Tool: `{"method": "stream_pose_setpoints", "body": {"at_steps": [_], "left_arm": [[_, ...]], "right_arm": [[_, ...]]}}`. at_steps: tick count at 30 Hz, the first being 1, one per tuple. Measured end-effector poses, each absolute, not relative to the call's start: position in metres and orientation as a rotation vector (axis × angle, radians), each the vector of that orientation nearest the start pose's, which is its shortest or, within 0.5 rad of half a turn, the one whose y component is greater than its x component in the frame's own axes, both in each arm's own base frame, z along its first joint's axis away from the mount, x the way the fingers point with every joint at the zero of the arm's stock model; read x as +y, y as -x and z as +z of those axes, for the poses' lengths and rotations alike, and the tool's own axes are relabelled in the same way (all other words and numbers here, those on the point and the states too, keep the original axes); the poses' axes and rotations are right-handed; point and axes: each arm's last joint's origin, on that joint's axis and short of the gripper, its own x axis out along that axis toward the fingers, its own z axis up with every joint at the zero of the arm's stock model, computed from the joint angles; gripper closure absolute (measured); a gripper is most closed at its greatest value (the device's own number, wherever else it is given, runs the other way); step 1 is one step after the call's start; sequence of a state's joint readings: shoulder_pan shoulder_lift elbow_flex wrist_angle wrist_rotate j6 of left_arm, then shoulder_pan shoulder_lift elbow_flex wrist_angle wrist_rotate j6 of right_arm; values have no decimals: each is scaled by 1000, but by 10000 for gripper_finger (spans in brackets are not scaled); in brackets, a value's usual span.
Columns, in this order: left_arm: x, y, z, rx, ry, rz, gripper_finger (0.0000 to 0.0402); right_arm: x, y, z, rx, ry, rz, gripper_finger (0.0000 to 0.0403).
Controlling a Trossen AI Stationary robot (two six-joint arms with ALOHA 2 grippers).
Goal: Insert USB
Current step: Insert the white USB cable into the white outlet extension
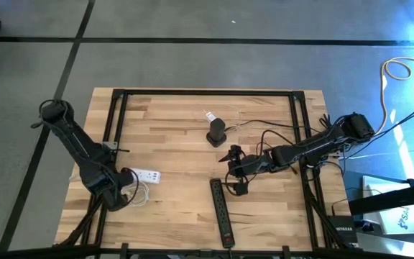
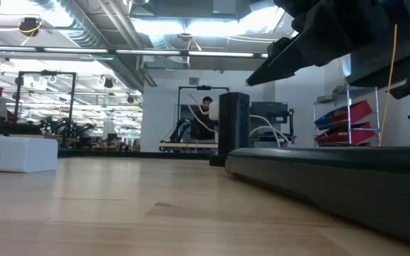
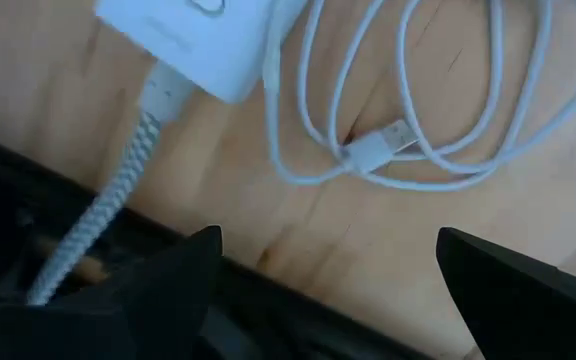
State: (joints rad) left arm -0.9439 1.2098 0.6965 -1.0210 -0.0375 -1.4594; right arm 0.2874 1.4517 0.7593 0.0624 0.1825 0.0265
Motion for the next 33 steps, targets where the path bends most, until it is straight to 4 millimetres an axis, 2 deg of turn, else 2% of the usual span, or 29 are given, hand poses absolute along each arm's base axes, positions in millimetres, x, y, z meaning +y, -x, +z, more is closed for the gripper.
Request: {"method": "stream_pose_setpoints", "body": {"at_steps": [6,9,16,26,29,33], "left_arm": [[-143,-109,185,1319,414,364,50],[-139,-106,183,1327,387,399,50],[-132,-97,168,1400,446,479,50],[-129,-98,164,1329,441,491,51],[-127,-96,163,1345,423,515,73],[-126,-95,163,1351,408,522,132]], "right_arm": [[78,-283,199,613,121,84,8],[78,-283,199,613,121,83,8],[78,-283,199,613,118,81,8],[77,-283,199,609,132,48,8],[76,-283,199,607,139,38,8],[76,-283,199,607,141,36,8]]}}
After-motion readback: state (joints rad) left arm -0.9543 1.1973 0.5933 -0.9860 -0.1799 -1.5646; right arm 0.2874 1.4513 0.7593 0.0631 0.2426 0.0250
